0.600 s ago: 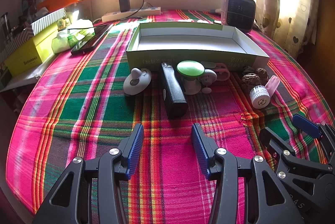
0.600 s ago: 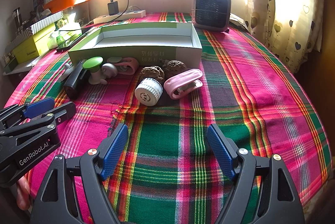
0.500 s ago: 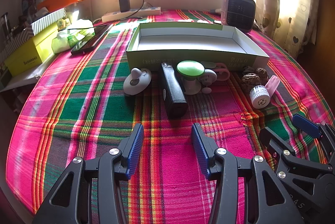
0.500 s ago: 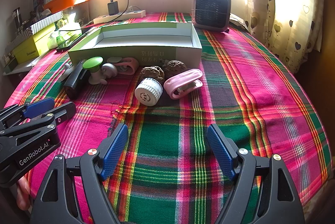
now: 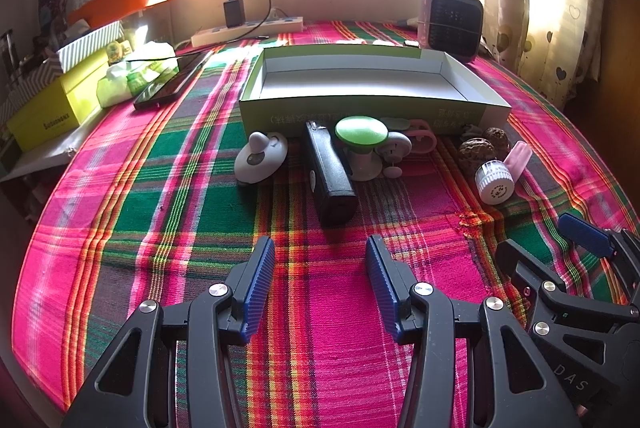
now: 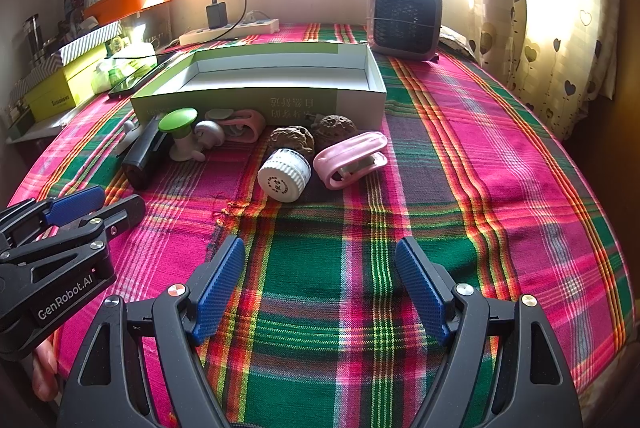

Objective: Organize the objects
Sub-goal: 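Close the left gripper on the black flashlight while the right gripper grasps the white jar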

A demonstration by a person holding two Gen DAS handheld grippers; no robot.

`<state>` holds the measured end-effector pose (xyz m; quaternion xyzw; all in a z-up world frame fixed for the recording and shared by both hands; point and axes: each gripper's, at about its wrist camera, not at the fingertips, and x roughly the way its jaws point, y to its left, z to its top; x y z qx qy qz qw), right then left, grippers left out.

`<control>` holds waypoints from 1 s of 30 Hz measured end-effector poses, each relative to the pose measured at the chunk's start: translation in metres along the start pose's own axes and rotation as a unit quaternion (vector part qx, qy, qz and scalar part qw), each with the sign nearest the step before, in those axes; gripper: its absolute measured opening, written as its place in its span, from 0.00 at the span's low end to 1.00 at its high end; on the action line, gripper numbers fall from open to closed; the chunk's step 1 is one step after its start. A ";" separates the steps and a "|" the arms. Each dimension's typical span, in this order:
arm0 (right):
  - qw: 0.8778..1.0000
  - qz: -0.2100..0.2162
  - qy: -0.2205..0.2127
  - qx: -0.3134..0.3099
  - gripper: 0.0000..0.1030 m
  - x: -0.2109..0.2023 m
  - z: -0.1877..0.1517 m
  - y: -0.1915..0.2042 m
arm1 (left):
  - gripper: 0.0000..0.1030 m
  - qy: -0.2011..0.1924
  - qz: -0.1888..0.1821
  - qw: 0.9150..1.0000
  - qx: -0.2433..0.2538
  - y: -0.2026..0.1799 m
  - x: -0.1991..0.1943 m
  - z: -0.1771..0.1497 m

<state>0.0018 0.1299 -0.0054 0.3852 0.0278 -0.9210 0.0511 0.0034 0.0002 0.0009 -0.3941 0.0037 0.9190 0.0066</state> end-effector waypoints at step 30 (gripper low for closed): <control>0.998 0.057 0.016 -0.017 0.72 0.010 0.015 -0.004 | 0.44 0.018 -0.076 0.997 -0.026 0.016 0.018 0.028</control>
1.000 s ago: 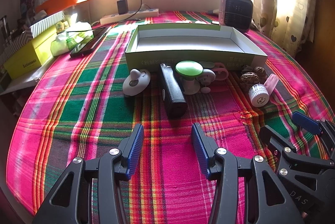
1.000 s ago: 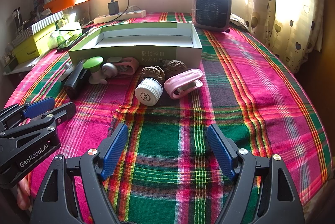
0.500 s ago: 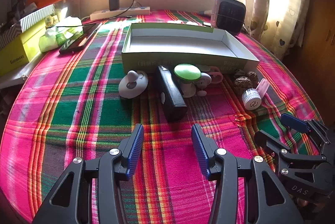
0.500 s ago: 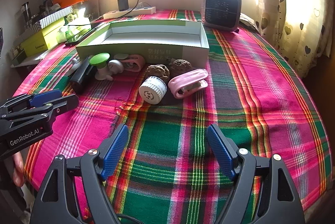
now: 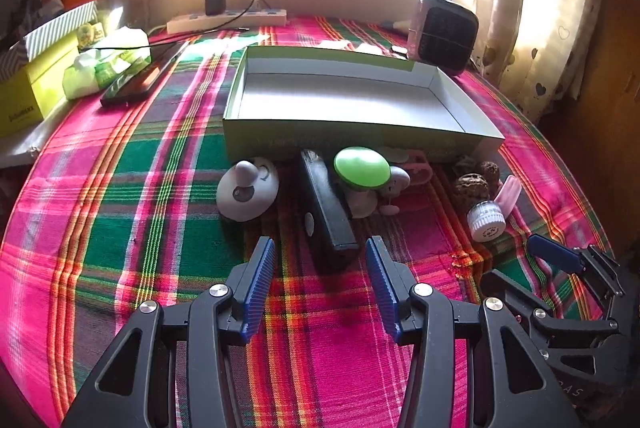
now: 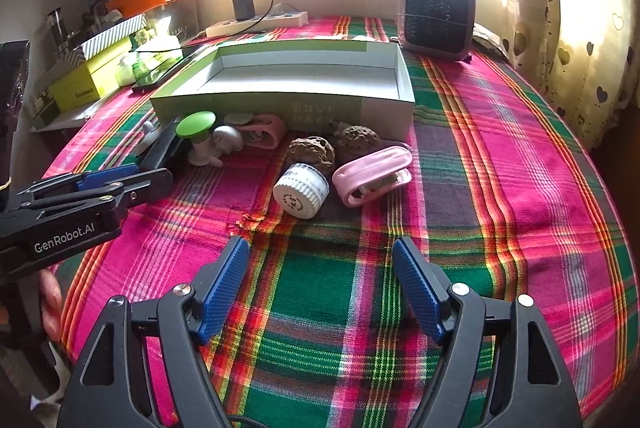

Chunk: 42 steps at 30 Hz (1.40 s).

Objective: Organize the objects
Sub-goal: 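Close the left gripper on the black flashlight while the right gripper grasps the white jar, then lift the flashlight and jar and carry both toward the white box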

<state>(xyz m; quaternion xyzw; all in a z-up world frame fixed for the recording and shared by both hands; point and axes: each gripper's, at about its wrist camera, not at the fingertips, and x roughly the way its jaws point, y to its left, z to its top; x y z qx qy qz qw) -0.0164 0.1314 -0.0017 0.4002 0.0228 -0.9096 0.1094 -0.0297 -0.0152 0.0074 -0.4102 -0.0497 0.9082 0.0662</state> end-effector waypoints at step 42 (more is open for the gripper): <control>1.000 0.020 0.009 0.005 0.32 0.014 0.020 0.000 | 0.22 0.014 0.003 1.000 0.006 0.007 0.006 0.007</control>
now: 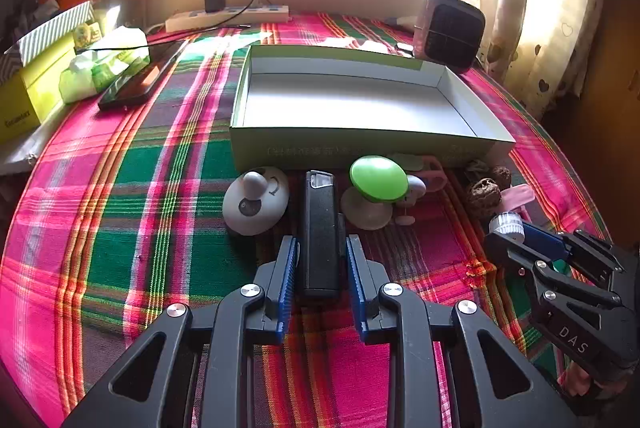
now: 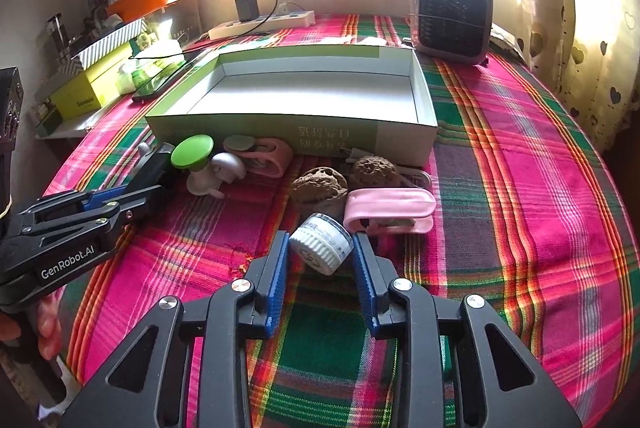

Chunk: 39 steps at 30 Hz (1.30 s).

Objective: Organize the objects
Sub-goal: 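Lift the flashlight and jar and carry both toward the white box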

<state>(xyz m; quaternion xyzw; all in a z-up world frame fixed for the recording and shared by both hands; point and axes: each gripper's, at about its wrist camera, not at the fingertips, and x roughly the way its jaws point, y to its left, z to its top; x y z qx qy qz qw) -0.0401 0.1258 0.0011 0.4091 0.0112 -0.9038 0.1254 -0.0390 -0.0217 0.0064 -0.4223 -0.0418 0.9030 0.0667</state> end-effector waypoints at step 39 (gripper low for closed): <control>1.000 0.011 -0.009 -0.012 0.32 -0.005 0.001 0.003 | 0.21 -0.007 -0.002 1.000 0.009 -0.004 -0.007 0.003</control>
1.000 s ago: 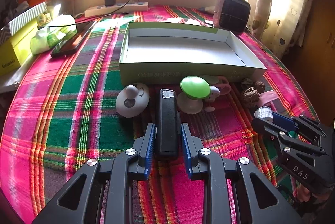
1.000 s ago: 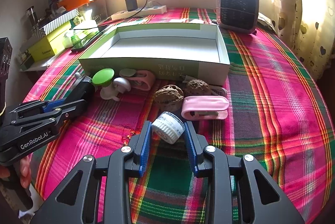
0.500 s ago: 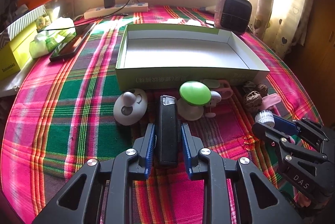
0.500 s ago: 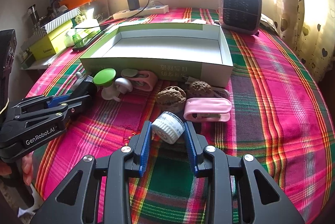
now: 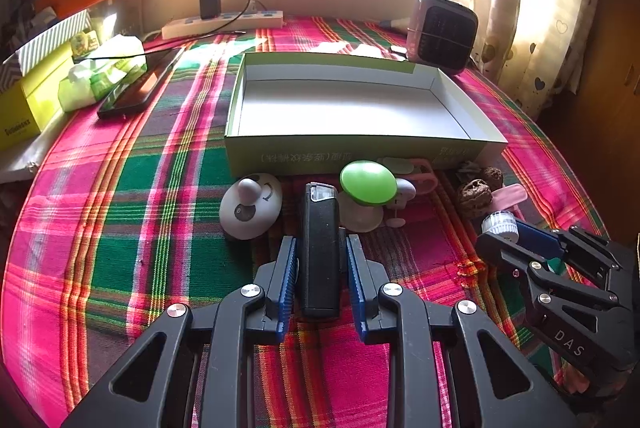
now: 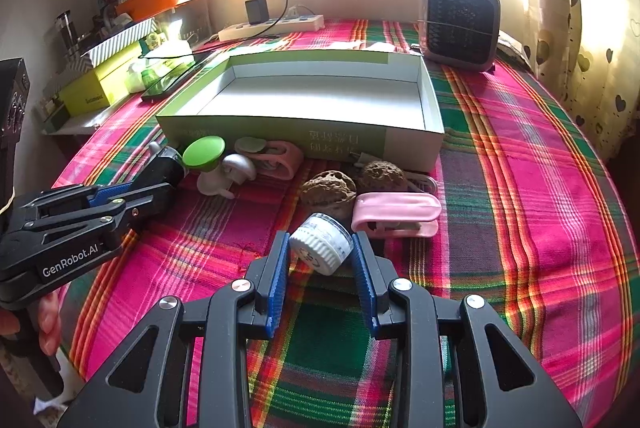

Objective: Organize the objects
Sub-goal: 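Lift the flashlight and jar and carry both toward the white box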

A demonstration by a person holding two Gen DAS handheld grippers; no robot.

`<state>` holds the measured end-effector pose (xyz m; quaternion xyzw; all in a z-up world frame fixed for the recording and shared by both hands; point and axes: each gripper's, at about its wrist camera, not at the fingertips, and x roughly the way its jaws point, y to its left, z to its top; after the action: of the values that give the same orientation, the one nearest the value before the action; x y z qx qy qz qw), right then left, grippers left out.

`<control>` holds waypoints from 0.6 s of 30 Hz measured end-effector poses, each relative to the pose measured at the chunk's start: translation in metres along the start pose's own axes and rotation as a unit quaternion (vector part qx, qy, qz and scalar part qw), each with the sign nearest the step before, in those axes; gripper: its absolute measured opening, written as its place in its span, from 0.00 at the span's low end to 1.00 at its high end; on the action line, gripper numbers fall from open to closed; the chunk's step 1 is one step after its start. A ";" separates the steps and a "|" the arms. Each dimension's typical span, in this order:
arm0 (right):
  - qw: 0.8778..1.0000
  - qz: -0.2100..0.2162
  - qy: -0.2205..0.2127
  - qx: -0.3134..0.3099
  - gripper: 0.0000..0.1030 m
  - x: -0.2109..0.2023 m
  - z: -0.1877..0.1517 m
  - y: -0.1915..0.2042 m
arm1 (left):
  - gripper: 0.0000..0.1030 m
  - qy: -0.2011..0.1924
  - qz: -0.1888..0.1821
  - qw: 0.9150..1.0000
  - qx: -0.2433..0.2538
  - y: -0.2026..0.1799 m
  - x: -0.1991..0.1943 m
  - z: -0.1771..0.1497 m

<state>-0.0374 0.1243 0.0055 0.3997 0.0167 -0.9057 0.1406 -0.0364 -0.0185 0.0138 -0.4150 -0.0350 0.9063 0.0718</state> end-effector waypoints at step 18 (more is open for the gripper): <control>1.000 -0.003 -0.018 -0.011 0.32 -0.012 0.018 0.005 | 0.21 -0.014 -0.009 1.000 0.005 -0.003 -0.016 0.020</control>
<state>-0.0415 0.1201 0.0273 0.3813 0.0252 -0.9130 0.1429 -0.0411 -0.0184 0.0388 -0.4015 -0.0349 0.9115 0.0819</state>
